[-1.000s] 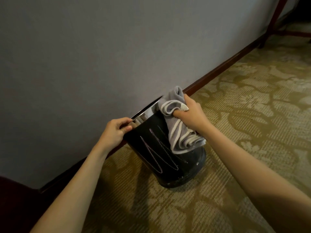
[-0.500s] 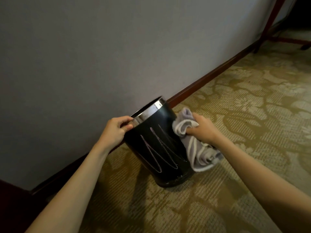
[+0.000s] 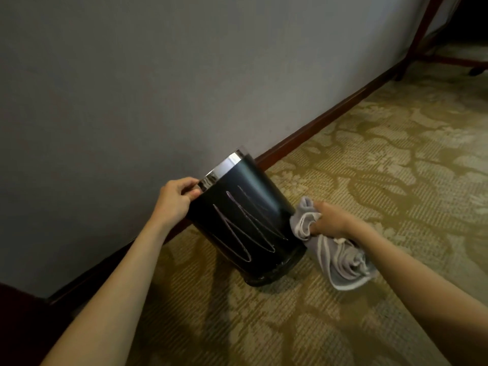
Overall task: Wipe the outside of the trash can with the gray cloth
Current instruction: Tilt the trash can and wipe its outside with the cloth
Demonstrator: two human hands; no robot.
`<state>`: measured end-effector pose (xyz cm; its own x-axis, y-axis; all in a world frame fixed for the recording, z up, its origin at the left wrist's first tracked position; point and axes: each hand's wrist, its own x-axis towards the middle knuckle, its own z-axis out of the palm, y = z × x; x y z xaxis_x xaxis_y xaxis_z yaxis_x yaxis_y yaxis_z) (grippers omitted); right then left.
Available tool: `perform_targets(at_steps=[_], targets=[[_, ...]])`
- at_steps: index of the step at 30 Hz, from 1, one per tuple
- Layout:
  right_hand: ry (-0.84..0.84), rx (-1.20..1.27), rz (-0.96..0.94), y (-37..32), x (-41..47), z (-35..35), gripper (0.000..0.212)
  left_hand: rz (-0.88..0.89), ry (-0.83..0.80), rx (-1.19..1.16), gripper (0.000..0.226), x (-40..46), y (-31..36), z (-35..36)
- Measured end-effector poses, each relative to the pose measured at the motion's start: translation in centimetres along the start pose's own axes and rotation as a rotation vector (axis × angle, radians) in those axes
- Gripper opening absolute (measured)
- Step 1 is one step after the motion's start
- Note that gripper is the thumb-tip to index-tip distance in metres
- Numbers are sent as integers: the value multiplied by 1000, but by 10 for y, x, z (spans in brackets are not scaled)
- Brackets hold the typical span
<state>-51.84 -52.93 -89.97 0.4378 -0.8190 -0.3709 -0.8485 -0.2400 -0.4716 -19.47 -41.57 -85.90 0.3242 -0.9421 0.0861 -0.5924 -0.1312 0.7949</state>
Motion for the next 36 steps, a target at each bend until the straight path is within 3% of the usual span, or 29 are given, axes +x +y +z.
perform_targets(at_steps=[2,5,9,12,16,22,26,30,36], targets=[[-7,-47,10,6,-1,1,21,-14,-10,-2,33,-1,0,0],[130,-154,-65,-8,-3,-3,25,18,-17,-2,34,-3,11,7],[373,190,-316,-55,-9,-19,23,83,-34,28,25,-4,34,25],[481,331,-362,-85,-11,-25,24,83,-22,58,17,-4,48,37],[420,348,-281,-85,-10,-23,32,25,16,52,19,1,47,37],[187,-122,-73,-47,-6,-6,36,-75,67,18,18,7,20,15],[47,-135,66,-18,-8,-2,30,-123,60,-40,26,1,7,4],[207,-245,-55,-28,-9,-1,28,-95,69,-31,24,-5,16,12],[473,96,-381,-89,-15,-17,25,21,56,36,18,-7,51,43]])
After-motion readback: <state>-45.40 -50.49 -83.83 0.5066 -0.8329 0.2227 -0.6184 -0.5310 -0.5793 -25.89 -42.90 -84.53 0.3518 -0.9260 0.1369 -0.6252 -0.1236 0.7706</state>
